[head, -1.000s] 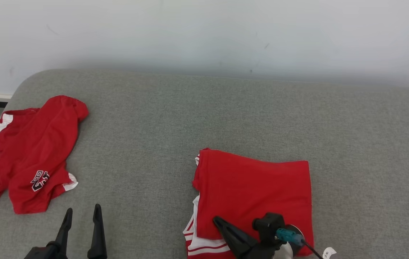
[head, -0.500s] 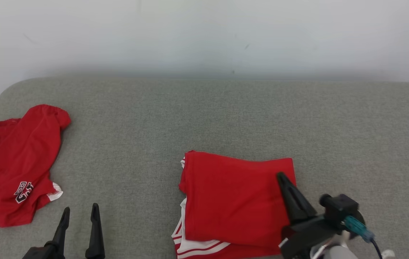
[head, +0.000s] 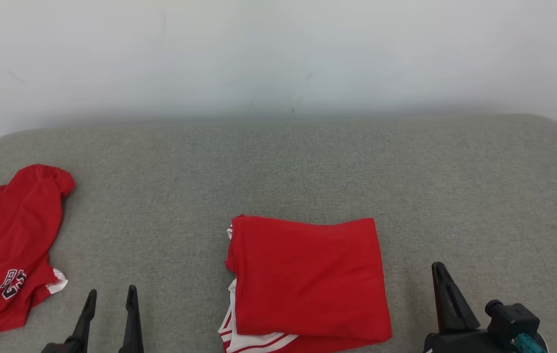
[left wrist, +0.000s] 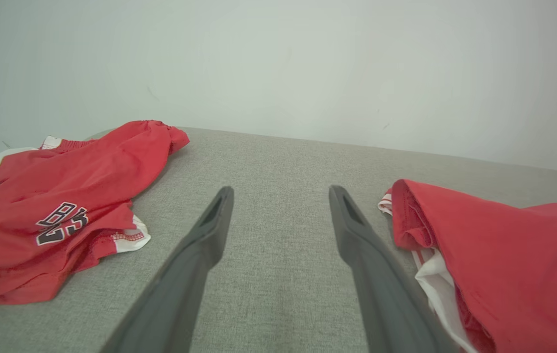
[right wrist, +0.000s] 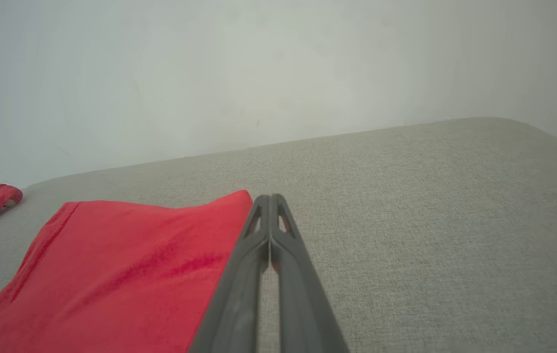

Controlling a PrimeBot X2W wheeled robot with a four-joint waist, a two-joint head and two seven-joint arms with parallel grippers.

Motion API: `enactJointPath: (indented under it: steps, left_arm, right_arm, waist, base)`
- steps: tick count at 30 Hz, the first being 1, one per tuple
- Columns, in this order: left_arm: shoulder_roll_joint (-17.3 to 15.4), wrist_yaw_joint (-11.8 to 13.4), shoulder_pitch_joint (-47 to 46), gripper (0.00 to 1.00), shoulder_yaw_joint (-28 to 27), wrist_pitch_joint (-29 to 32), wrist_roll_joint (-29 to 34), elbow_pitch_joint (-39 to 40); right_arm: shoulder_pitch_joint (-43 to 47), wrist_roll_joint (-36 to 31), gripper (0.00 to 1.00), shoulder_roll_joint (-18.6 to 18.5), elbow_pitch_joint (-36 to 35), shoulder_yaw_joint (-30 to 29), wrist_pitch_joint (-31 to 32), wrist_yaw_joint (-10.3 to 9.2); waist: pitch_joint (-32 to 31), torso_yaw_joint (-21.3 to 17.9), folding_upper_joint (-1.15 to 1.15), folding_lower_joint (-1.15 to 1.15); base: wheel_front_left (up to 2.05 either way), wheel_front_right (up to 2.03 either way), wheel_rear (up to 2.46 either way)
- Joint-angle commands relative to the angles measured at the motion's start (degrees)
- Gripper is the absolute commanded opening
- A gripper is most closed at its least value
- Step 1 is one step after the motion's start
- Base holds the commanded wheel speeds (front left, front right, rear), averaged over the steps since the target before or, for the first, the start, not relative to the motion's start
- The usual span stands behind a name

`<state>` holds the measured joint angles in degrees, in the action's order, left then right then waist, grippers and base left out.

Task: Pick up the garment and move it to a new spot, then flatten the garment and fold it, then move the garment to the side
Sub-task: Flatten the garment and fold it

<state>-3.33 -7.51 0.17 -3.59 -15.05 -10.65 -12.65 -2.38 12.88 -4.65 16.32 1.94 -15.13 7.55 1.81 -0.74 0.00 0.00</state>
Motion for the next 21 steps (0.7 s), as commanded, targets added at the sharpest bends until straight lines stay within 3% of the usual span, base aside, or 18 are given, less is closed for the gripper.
enactJointPath:
  steps: [1, 2, 3, 4, 5, 21]
  left_arm:
    - [0.1, 0.1, 1.1, 1.00, 0.0, -0.1, 0.2, 0.0]
    - [0.1, 0.1, 1.1, 1.00, 0.2, -0.1, 0.4, 0.0]
    - [0.1, 0.1, 1.1, 1.00, 0.3, -0.1, 0.6, 0.0]
    - [0.1, 0.1, 1.2, 1.00, 0.4, -0.1, 0.8, 0.1]
    - [0.0, 0.1, 1.3, 1.00, 0.6, -0.1, 1.2, 0.2]
    - [-0.3, 0.1, 2.8, 1.00, 1.7, -0.1, 4.6, 1.1]
  right_arm:
    - [0.9, -0.6, 0.00, 0.4, -0.2, -0.1, -0.1, -0.09]
    - [1.1, -0.7, 0.00, 0.5, -0.3, -0.2, -0.1, -0.09]
    - [1.2, -1.0, 0.25, 0.6, -0.5, -0.5, -0.1, -0.09]
    - [1.3, -1.2, 0.78, 0.7, -0.7, -0.5, -0.1, -0.09]
    - [1.6, -1.2, 1.00, 0.9, -0.9, -0.7, -0.1, -0.09]
    - [2.5, -1.3, 1.00, 1.7, -0.5, -2.6, -0.1, -0.10]
  waist:
    - [-0.4, -0.6, 0.00, 0.00]
    - [-0.5, -0.7, 0.00, 0.00]
    - [-0.5, -0.9, 0.00, 0.00]
    - [-0.6, -0.9, 0.00, 0.00]
    - [-0.6, -1.0, 0.00, 0.00]
    - [-1.1, -0.6, 0.00, 0.00]
  base:
    - [0.00, 0.00, 0.00]
    - [0.00, 0.00, 0.00]
    - [0.00, 0.00, 0.00]
    - [0.00, 0.00, 0.00]
    - [0.00, 0.00, 0.00]
    - [0.00, 0.00, 0.00]
